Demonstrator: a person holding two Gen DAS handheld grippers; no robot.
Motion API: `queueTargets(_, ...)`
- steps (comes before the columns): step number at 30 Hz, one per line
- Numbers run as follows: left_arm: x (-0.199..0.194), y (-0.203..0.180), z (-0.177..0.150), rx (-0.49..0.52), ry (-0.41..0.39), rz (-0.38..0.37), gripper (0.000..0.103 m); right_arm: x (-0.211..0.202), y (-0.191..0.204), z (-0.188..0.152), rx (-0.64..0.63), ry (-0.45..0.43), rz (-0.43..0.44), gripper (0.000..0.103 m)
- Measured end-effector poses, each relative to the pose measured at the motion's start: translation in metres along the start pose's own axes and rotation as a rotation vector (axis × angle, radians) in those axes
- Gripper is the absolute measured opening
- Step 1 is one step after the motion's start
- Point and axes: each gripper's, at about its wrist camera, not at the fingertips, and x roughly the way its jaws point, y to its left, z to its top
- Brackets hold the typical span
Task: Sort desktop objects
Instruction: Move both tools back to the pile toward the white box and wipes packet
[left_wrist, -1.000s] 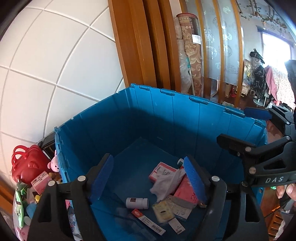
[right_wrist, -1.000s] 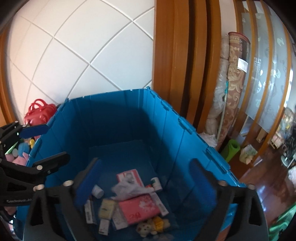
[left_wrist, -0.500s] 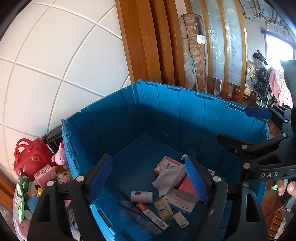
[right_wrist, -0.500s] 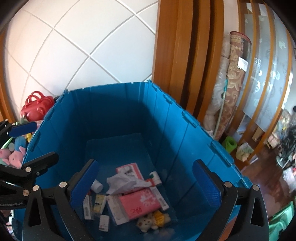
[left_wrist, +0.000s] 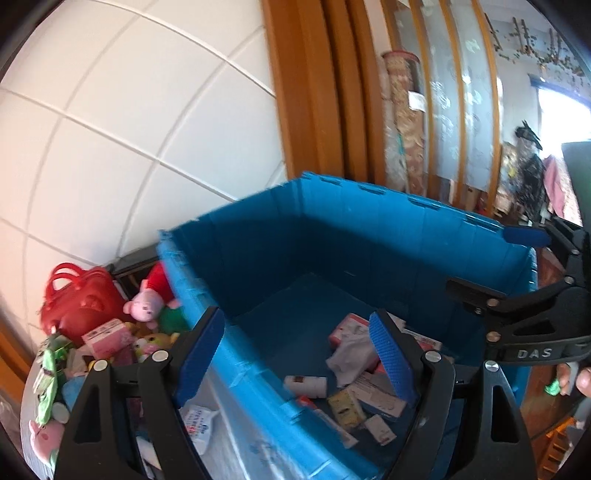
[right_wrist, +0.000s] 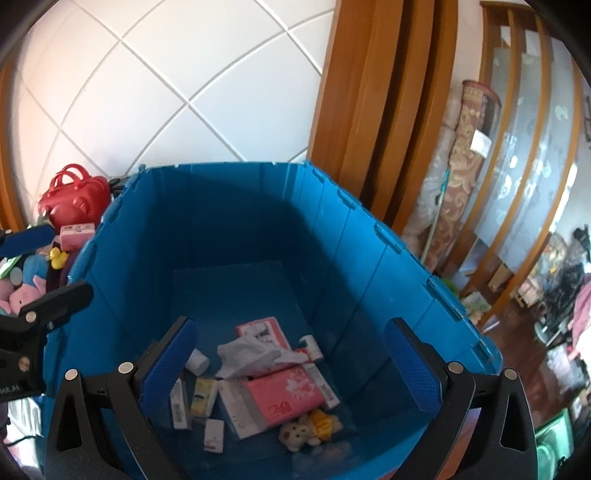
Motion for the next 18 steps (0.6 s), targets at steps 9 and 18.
queueTargets(9,-0.034,0.084,-0.053,-0.153,0.006,0.166,0.081,-0.055,0.066,0.005,0.072,-0.179,0.122,0.103)
queueTargets(18,-0.057,0.195,-0.152,-0.375,0.134,0.385,0.081,-0.050,0.186,0.020,-0.021,-0.244,0.408,0.103)
